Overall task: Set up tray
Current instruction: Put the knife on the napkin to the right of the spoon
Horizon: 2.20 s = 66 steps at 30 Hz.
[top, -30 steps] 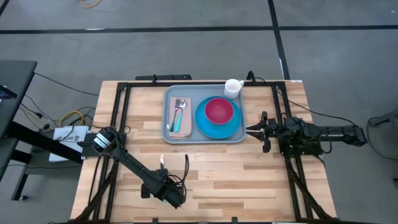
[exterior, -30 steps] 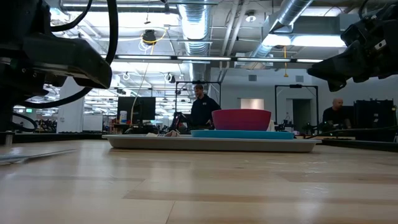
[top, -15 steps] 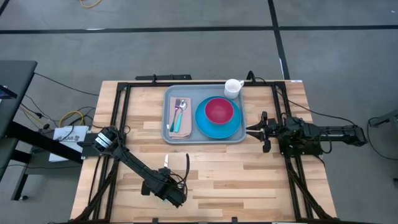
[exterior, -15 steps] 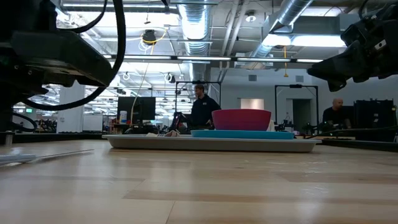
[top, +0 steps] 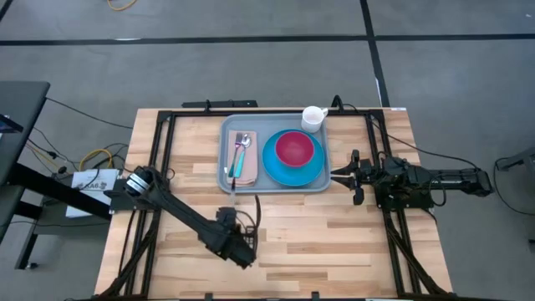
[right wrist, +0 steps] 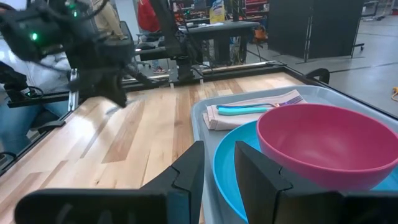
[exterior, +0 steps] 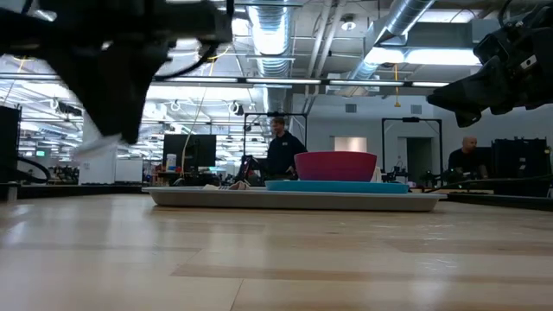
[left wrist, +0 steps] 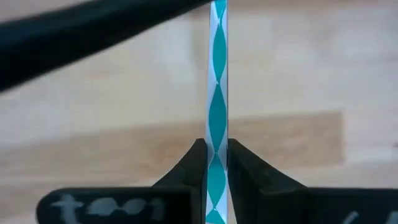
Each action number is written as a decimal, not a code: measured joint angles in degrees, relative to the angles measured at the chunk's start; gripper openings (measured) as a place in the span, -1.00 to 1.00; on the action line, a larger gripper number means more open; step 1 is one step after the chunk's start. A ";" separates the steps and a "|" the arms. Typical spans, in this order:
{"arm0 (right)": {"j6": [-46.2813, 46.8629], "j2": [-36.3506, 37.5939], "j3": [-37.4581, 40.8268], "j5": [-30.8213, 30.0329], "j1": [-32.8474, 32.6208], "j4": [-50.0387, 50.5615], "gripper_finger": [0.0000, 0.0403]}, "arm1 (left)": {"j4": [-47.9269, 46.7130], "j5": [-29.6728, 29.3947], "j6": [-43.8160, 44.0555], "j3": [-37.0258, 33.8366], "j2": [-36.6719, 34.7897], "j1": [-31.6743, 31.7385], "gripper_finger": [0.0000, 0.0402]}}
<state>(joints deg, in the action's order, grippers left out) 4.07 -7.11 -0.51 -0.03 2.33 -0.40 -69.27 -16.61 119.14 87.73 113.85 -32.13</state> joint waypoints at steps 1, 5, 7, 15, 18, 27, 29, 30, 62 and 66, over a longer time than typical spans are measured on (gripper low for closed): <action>-0.01 0.00 0.00 0.00 0.02 0.00 -0.59 | -1.25 -1.18 -0.27 0.42 -0.56 0.37 -0.89; -0.01 0.00 0.00 0.00 0.01 0.00 -0.59 | -4.99 -5.01 -3.45 0.74 -3.35 2.69 -0.89; 0.01 0.01 0.00 0.00 0.02 0.00 -0.59 | -6.36 -7.58 -6.24 0.74 -4.77 4.73 -0.89; 0.01 0.00 0.00 0.00 0.01 0.00 -0.59 | -4.31 -9.37 -25.70 0.78 -8.42 16.80 -0.89; 0.00 0.00 0.00 0.00 0.00 0.00 -0.59 | -1.38 -8.01 -33.30 0.78 -8.58 21.61 -0.89; -0.02 0.02 0.00 0.00 -0.01 0.00 -0.59 | 4.44 -3.04 -49.05 0.78 -8.58 34.92 -0.89; -0.01 0.01 0.00 0.00 0.01 0.00 -0.59 | 4.84 -1.25 -51.02 0.61 -8.60 37.57 -0.89; -0.01 0.01 0.00 0.00 0.01 0.00 -0.59 | 5.76 -0.36 -51.83 0.09 -8.67 38.75 -0.89; 0.01 0.00 0.00 0.00 0.02 0.00 -0.59 | 40.81 19.11 -59.52 -24.16 -8.62 51.86 -0.86; 0.00 0.00 0.00 0.00 0.01 0.00 -0.59 | 41.19 19.45 -60.92 -24.16 -8.62 51.88 -0.58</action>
<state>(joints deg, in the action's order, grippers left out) 4.07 -7.11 -0.51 -0.03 2.34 -0.40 -28.09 2.84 58.22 63.57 105.23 19.75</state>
